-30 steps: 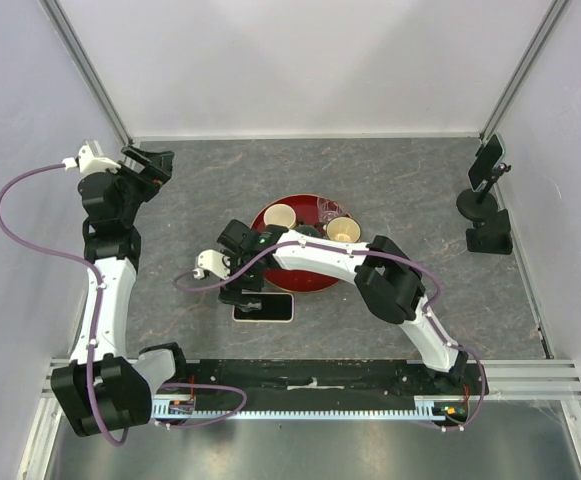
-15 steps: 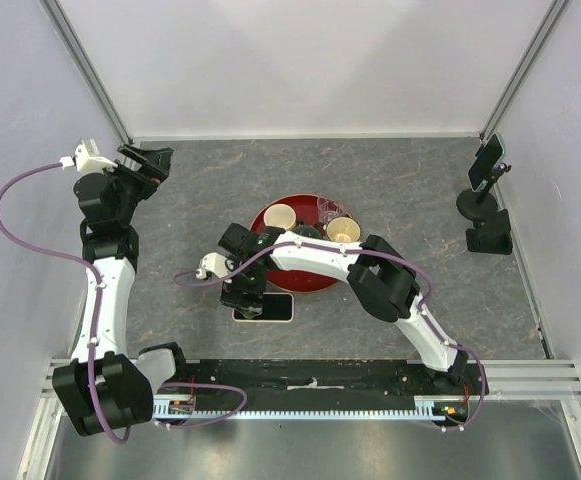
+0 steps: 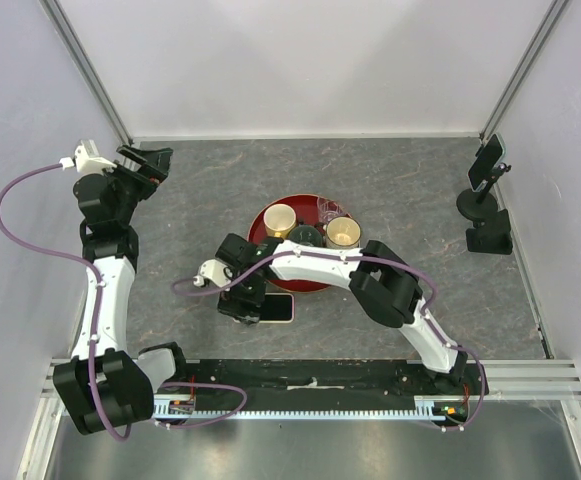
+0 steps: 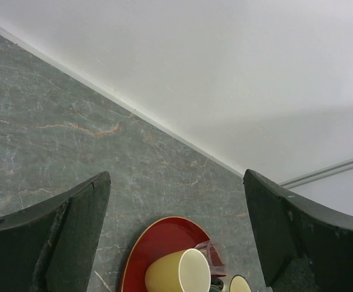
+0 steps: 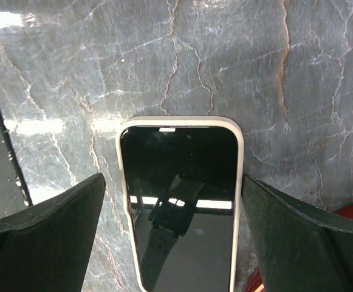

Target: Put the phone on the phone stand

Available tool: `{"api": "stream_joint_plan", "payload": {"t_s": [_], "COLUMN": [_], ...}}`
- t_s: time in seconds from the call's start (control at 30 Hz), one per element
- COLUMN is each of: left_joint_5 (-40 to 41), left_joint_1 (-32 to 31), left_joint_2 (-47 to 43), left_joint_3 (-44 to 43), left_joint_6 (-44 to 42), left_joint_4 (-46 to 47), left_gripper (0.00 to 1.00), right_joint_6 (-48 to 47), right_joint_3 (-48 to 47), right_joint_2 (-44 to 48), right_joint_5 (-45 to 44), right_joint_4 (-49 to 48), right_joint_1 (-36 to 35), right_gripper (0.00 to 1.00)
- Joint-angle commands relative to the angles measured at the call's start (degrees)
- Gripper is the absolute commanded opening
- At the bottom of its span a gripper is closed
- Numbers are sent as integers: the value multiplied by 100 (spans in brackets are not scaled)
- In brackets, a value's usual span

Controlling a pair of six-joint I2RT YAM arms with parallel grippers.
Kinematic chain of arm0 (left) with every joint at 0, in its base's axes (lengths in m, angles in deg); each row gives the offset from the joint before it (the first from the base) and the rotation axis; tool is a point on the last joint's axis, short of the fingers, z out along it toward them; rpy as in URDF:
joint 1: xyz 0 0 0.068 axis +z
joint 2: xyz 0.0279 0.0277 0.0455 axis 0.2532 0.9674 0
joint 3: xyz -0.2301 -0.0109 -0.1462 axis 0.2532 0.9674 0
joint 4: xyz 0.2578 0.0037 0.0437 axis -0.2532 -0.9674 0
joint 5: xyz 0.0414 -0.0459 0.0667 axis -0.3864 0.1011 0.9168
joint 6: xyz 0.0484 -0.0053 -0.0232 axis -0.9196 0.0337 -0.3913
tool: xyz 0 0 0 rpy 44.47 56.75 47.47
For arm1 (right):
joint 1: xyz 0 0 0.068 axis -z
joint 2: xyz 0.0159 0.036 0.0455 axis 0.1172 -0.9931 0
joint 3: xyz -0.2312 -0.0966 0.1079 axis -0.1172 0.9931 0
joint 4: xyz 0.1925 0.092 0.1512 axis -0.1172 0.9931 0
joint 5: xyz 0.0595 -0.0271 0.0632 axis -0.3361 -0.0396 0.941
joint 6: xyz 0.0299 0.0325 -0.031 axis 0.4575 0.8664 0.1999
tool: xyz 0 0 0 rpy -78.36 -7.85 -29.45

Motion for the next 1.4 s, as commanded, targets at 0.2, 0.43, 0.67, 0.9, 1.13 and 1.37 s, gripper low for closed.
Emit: {"api": "stream_joint_plan", "payload": {"t_s": [0.2, 0.43, 0.67, 0.9, 1.13, 1.37], "left_joint_5": [-190, -199, -199, -129, -111, -155], "left_joint_1": [41, 50, 59, 67, 59, 59], "left_joint_2": [25, 25, -10, -45, -71, -71], "left_joint_3": [11, 11, 29, -15, -24, -24], "left_joint_6": [163, 145, 110, 13, -13, -13], "left_joint_4": [281, 290, 298, 211, 202, 202], "left_gripper": [96, 96, 95, 95, 95, 95], "right_joint_6": [535, 587, 666, 1105, 1685, 2730], "right_joint_3": [376, 254, -89, -125, 867, 1597], "right_joint_2": [-66, -356, -594, -252, 1187, 1998], "right_joint_5": [-1636, -1513, -1400, -1531, -2136, -2944], "right_joint_4": [277, 549, 840, 463, -890, -1673], "right_joint_1": [-548, -601, -602, -628, -759, -935], "right_gripper": [98, 83, 56, 7, 0, 0]}}
